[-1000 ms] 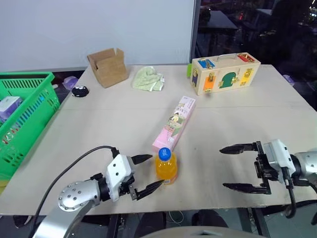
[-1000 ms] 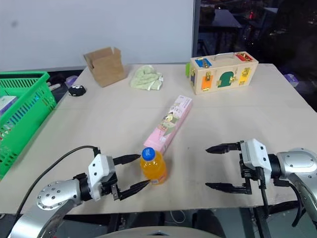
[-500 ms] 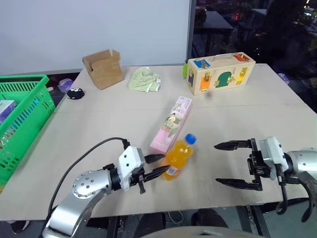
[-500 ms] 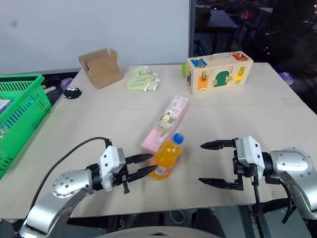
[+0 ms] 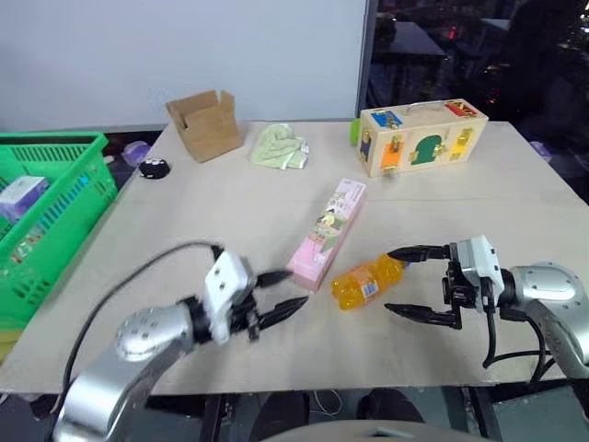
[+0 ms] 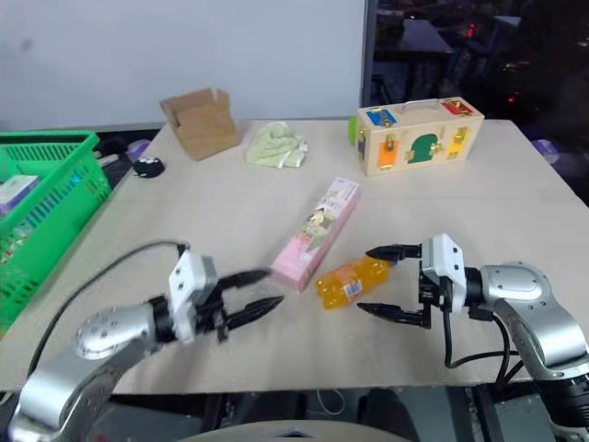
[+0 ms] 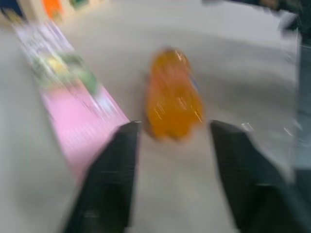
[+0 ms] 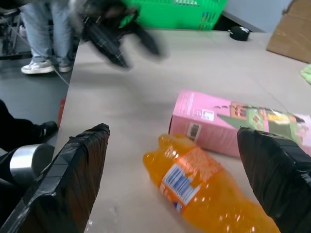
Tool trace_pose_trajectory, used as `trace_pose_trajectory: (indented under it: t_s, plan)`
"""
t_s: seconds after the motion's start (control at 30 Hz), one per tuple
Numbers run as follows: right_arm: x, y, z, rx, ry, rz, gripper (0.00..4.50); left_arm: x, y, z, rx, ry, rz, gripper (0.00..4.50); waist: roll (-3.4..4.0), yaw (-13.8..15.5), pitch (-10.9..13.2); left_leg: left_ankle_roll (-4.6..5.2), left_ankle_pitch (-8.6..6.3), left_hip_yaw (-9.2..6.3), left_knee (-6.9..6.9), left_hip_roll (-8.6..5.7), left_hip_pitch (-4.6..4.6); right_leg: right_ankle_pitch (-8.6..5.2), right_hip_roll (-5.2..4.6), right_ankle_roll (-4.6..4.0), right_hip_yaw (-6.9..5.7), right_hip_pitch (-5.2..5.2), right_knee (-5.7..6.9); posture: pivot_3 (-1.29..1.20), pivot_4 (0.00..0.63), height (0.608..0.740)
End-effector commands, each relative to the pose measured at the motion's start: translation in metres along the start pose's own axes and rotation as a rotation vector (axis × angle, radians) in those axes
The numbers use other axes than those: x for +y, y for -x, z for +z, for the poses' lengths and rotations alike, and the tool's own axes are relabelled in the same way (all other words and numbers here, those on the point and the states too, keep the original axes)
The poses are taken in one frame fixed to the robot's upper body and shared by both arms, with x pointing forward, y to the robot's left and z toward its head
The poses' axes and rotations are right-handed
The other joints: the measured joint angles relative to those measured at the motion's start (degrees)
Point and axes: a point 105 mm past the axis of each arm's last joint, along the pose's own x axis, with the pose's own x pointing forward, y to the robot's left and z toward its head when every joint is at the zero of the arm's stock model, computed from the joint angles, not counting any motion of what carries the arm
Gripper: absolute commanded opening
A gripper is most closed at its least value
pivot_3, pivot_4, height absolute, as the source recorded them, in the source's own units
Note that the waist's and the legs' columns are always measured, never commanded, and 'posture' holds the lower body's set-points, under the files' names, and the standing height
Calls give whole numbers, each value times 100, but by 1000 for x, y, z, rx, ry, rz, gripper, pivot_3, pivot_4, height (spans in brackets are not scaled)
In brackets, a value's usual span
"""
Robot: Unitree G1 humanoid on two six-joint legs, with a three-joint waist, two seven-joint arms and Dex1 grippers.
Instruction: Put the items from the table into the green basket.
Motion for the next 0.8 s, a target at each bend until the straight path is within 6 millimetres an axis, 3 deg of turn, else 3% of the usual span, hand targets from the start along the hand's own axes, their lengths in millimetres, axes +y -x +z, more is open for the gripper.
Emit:
trace_pose_trajectory:
  t_s: [0.03, 0.1, 0.27, 0.5, 0.67, 0.8]
  plan:
    - [-2, 4, 6, -6, 27, -22, 4500, -3, -7, 8, 114, -7, -69, 4434, -2, -24, -1, 0, 0, 0, 0, 0, 4, 0, 0, 0, 1, 5, -2, 101, 0, 740]
    - [-1, 6, 6, 3, 26, -36, 4500, 9, -12, 8, 231, 21, -59, 4434, -2, -53, 1, 0, 0, 1, -1, -1, 1, 0, 1, 1, 2, 3, -4, 75, 0, 740]
    - [3, 18, 2, 41, 19, -115, 4500, 12, -44, 26, 413, 139, -273, 4434, -8, -82, 5, 0, 0, -16, 2, -8, -6, 5, 2, 24, -12, 4, -6, -15, 0, 740]
    - [14, 26, -2, 57, -3, -210, 4500, 10, -90, 30, 578, 253, -324, 4434, -8, -496, 6, 13, -8, -2, 0, -16, -8, -5, 0, 47, 14, 0, -5, -112, 0, 740]
    - [20, 27, -2, 59, -13, -249, 4500, 15, -113, 24, 658, 266, -268, 4434, -4, -711, 5, 16, -11, -3, -4, -14, -7, -7, 6, 49, 20, -2, -1, -157, 0, 740]
    - [24, 26, -1, 58, -14, -271, 4500, 13, -123, 3, 755, 253, -244, 4434, -3, -851, 5, 15, -11, 0, -4, -14, -5, -7, 6, 50, 24, -2, -1, -189, 0, 740]
